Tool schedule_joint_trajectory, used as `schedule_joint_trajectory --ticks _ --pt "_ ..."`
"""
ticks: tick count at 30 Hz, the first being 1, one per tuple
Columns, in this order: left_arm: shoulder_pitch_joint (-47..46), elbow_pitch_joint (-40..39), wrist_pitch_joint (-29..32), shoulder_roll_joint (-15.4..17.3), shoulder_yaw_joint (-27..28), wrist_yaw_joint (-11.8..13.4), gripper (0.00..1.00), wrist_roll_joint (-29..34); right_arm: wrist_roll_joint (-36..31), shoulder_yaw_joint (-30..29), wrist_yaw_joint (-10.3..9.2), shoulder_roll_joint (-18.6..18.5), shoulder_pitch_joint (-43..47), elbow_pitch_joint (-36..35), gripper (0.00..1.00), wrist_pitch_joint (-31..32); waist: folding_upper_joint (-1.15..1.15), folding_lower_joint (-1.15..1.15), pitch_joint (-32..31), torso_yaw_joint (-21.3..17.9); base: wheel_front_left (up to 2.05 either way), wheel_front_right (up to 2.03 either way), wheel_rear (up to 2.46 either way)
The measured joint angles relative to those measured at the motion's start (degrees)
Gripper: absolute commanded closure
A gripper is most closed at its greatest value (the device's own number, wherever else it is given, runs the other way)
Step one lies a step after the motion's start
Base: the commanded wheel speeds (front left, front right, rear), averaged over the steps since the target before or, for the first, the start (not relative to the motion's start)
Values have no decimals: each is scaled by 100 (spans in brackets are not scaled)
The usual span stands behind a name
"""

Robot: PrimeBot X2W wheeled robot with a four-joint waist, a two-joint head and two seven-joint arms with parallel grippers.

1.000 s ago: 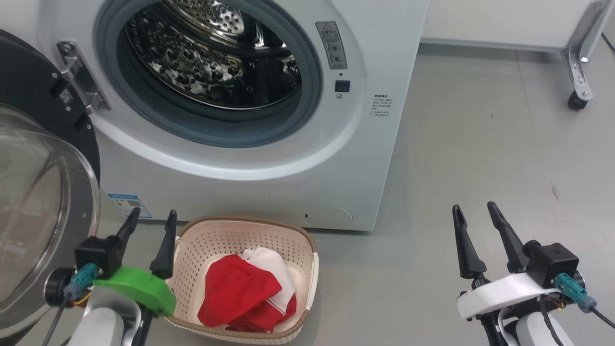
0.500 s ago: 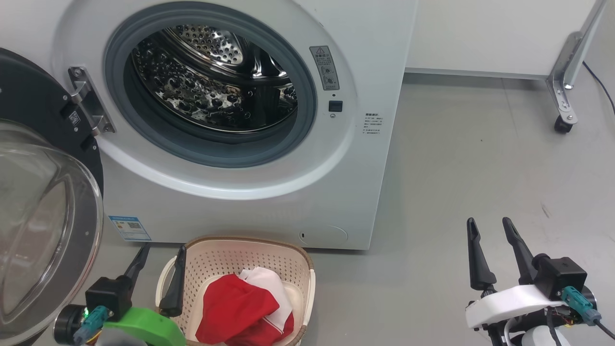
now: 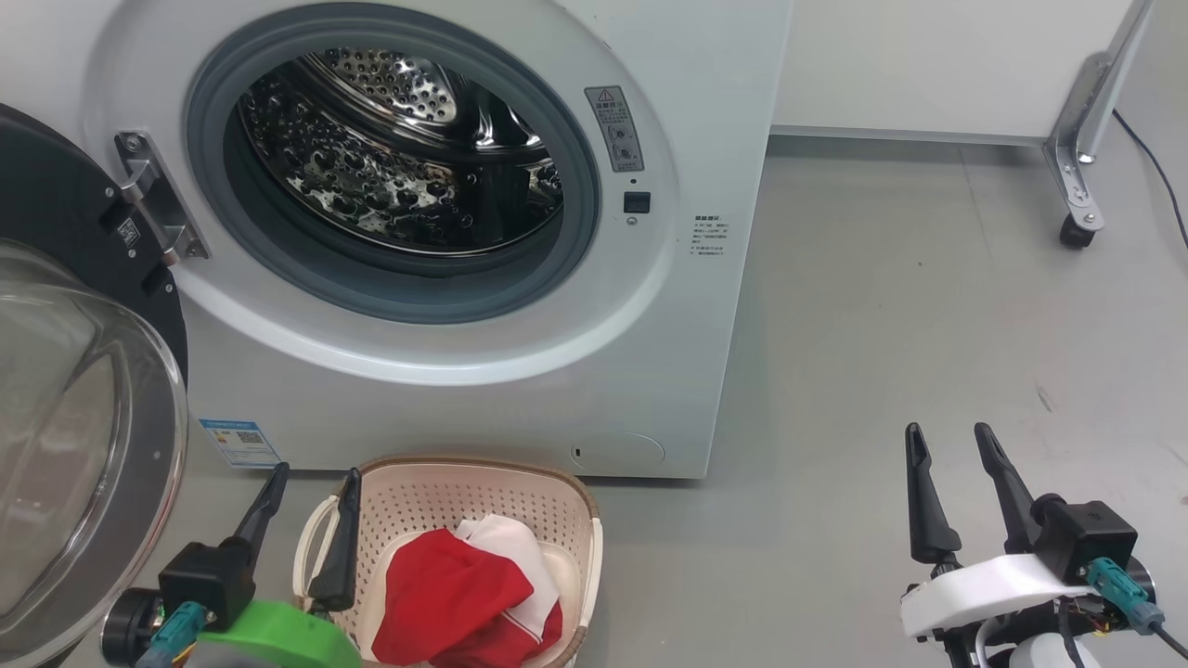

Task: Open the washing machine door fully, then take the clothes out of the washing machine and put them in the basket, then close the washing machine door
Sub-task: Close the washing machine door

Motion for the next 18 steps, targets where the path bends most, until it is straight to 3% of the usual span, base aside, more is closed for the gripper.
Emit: schedule_joint_trajectory --ticks 18 --pt "208 -268 0 -93 66 0 0 63 0 -21 18 31 1 -38 0 0 0 0 20 -25 0 0 0"
